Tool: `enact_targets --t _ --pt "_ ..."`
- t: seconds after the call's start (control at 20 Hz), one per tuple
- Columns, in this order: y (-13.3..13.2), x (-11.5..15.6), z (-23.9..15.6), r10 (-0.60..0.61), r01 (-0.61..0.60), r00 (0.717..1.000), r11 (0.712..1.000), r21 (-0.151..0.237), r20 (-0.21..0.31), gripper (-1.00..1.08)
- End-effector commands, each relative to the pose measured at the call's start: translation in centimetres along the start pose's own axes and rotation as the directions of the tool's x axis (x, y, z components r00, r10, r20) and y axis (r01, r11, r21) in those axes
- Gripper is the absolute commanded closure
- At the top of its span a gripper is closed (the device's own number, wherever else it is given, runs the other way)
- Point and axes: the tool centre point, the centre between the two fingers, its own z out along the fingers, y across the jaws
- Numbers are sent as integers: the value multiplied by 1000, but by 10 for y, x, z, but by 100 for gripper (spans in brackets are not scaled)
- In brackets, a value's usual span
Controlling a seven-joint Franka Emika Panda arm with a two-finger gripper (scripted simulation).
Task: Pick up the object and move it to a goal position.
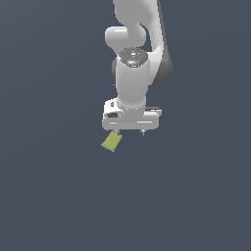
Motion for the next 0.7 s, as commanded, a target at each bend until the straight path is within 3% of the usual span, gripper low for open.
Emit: enact_targets --t 0.0,0.35,0.65 --pt "5 -3 9 26 -26 1000 1000 2 4 -92" --pt "33 -24 53 166 -166 986 986 5 19 -92" --pt "64 -55 98 325 -325 945 946 -3 33 -92"
